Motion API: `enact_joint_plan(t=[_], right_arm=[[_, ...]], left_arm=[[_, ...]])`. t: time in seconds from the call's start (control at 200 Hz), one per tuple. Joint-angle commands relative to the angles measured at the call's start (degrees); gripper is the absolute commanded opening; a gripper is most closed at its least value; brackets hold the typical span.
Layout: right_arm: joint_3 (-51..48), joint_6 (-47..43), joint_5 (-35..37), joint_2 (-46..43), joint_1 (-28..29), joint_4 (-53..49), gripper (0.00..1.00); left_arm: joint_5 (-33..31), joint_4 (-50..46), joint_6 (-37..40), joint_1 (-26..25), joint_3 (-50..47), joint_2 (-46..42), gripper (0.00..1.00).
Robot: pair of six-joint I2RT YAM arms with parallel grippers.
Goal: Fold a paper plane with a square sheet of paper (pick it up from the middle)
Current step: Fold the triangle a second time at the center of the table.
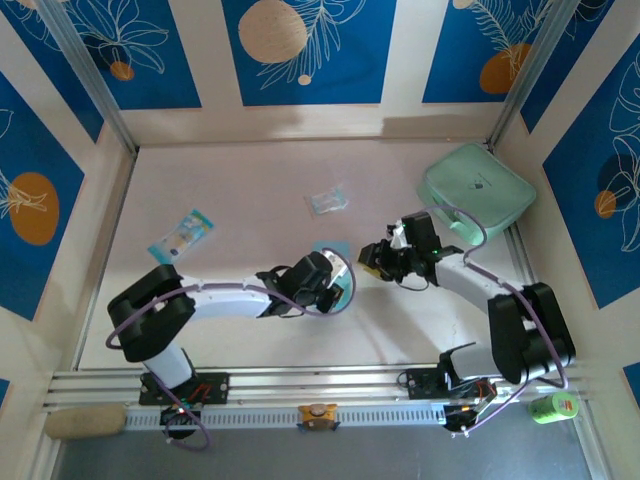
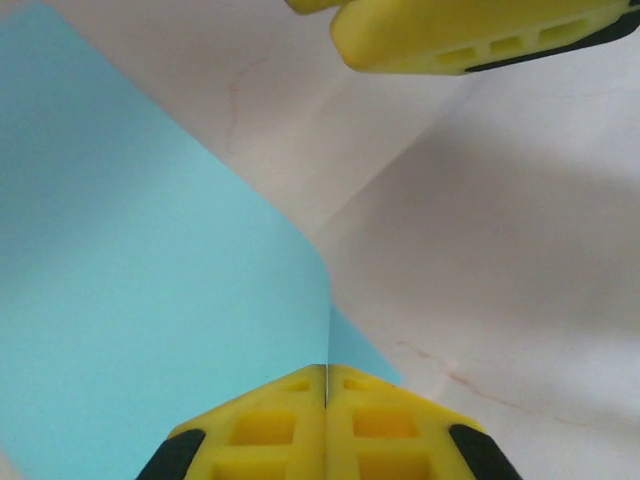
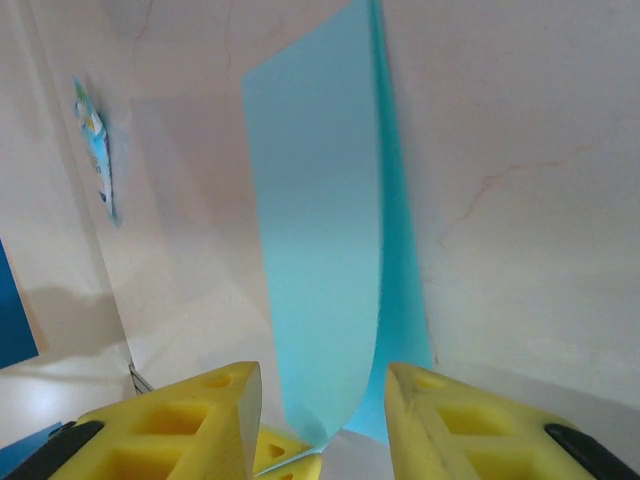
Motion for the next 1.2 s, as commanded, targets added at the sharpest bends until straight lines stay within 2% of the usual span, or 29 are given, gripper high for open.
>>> enact_joint_plan(t=[0.0,0.135,0.325,0.475,0.64,1.075,1.195], right_arm=[[-1.76,-0.60,0.67,-2.43,-0.05,-3.84,0.35],[-4.47,0.81,1.24,-5.14,0.49,-3.01,0.30],[-8.16,2.62,4.97,-8.83,4.88,-0.73,0.16],[-9.38,4.92,1.29,-6.46,5.72,1.18,0.06],[-9.94,6.79,-0.82,-2.10,8.61,7.05,0.05],[-7.97,6.77,-0.93,6.56,11.91,10.44,0.02],[-7.22,4.46,2.21,8.42,11.97,5.55,0.02]], left_arm=[[9.51,3.15,-5.05,1.41,0.13,1.07,0.00],[11.45,5.63,-7.62,2.73,-0.86,1.12,0.00],[10.83,7.10,-9.76,3.81,-2.17,0.75,0.00],[9.79,7.53,-10.86,4.43,-3.50,0.72,0.00],[9.69,7.54,-11.04,4.63,-3.87,1.01,0.00],[10.04,6.84,-10.92,4.80,-3.60,1.60,0.00],[9.94,6.68,-11.21,5.06,-3.86,1.52,0.00]])
